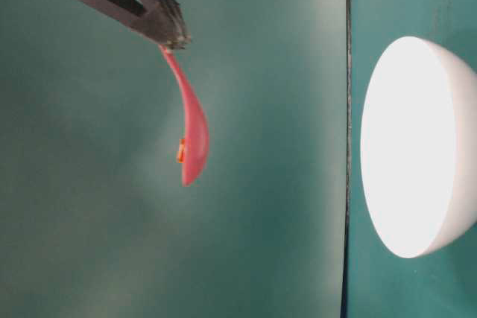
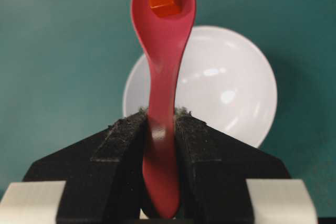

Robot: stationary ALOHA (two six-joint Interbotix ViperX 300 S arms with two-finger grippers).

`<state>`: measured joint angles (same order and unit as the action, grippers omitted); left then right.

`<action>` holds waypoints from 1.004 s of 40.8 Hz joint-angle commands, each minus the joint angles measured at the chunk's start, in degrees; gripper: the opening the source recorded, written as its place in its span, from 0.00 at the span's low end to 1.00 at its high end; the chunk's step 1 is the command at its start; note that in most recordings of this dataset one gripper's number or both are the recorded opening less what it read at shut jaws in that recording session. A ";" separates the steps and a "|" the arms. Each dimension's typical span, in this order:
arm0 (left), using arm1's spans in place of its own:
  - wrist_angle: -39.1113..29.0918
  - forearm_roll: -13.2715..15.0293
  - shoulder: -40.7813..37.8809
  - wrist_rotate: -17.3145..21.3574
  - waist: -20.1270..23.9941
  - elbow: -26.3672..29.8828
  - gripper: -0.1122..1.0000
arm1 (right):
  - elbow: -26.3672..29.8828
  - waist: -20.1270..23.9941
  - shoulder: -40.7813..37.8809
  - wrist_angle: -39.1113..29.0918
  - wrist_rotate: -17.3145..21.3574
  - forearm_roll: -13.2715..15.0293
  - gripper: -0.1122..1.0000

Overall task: Grip the spoon and scoop the red block from the bowl with right arm.
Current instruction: 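Raise the spoon with the red cube up out of the bowl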

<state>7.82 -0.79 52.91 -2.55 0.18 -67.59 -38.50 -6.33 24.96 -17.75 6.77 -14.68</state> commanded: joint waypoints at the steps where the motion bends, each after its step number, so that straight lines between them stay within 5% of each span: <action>1: 0.26 -0.18 -0.26 0.00 0.00 1.67 0.10 | 1.58 0.18 1.05 0.18 0.09 0.09 0.29; 41: -0.79 -0.09 0.88 0.00 0.00 1.85 0.10 | 1.58 0.00 0.88 0.44 0.09 0.09 0.29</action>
<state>6.77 -0.79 54.05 -2.55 0.18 -67.50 -38.50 -6.33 25.14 -17.84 6.86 -14.68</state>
